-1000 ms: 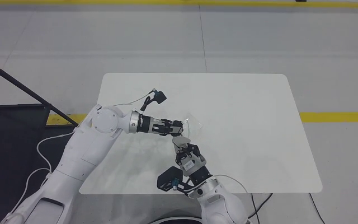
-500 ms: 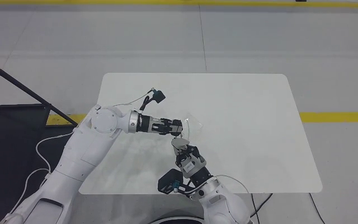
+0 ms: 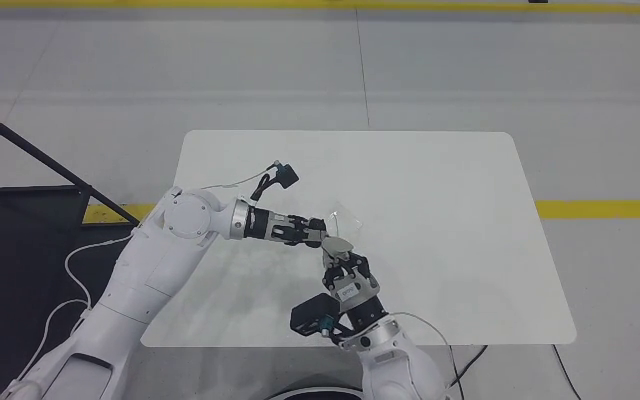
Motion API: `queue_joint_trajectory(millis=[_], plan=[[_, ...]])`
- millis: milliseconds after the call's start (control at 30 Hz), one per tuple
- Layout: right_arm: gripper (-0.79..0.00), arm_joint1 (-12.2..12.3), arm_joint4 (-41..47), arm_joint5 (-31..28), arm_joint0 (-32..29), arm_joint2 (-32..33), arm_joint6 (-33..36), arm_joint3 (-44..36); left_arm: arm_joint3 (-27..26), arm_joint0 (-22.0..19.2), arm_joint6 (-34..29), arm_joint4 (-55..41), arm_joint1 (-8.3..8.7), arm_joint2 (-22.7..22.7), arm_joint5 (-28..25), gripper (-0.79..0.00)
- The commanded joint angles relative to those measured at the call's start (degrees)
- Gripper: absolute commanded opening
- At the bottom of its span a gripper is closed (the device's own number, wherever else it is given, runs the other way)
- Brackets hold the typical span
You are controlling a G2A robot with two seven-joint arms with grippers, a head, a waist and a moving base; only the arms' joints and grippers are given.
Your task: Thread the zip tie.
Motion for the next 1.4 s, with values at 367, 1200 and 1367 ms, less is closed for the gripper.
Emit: queue_joint_trajectory(millis=[367, 1200, 1367], plan=[[-0.785, -0.1, -2.2, 2.8, 0.6, -0.9, 2.4, 0.9, -0.7, -0.2, -1.2, 0.3, 0.22, 0.8, -0.5, -0.785], [-0.785, -1.2, -10.0, 15.0, 1.6, -3.5, 8.6, 4.3, -2.6, -0.1, -0.4, 1.2, 1.12, 2.3, -2.1, -0.785], [-0.785, -1.4, -11.8, 13.0, 2.4, -4.3, 9.8, 5.3, -2.7, -0.2, -0.2, 1.1, 1.36, 2.6, -2.3, -0.785]])
